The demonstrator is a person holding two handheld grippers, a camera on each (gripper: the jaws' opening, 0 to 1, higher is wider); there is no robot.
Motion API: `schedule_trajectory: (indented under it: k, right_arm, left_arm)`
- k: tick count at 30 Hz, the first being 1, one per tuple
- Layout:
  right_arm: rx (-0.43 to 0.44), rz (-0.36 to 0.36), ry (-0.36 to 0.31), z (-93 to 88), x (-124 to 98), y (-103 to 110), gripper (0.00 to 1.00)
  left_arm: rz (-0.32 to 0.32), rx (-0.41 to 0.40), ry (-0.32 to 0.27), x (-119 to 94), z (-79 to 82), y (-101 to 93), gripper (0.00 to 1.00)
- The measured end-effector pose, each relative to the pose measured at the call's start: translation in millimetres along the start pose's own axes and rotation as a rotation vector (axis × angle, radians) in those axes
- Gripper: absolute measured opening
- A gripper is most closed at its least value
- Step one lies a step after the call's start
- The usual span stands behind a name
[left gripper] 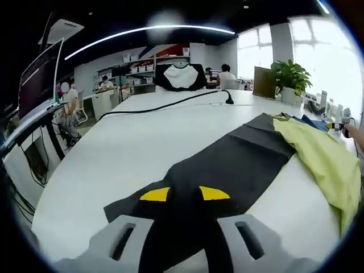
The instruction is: Fold the garment on the visible template until the final outline fits inside the template.
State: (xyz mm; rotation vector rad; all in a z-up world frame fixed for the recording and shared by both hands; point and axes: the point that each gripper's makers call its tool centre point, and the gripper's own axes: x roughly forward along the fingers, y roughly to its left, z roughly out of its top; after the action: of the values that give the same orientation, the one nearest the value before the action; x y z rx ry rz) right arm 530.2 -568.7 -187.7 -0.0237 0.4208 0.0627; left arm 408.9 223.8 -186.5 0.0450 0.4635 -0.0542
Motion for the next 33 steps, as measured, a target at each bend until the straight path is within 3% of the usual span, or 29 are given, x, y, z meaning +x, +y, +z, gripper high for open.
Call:
schedule_trajectory:
  k: [2, 7, 12, 19, 21, 22, 25, 33]
  right_arm:
    - [0.000, 0.000, 0.004, -0.4, -1, 0, 0.88]
    - [0.002, -0.003, 0.004, -0.4, 0, -2, 0.86]
    - [-0.150, -0.032, -0.033, 12.4, -1, -3, 0.82]
    - [-0.064, 0.043, -0.023, 8.8, 11, 9, 0.72]
    - [0.017, 0.064, -0.027, 5.5, 12, 12, 0.70]
    - [-0.036, 0.055, -0.035, 6.2, 12, 10, 0.70]
    - [-0.028, 0.031, -0.056, 6.4, 11, 7, 0.67]
    - [-0.019, -0.014, -0.071, 8.1, 11, 0, 0.43]
  left_arm:
    - [0.031, 0.059, 0.009, 0, 0.5, 2.9, 0.03]
    - [0.027, 0.063, 0.013, 1, 1.2, 0.7, 0.02]
    - [0.011, 0.033, 0.012, 0, 1.6, -0.4, 0.02]
    - [0.024, 0.046, 0.013, 3, 3.3, 0.8, 0.02]
    - [0.024, 0.049, 0.014, 3, 3.6, 1.1, 0.02]
    - [0.025, 0.049, 0.016, 3, 3.7, 1.8, 0.02]
    - [0.030, 0.061, 0.014, 5, 4.6, 4.5, 0.02]
    - [0.044, 0.062, 0.011, 11, 8.0, 13.6, 0.01]
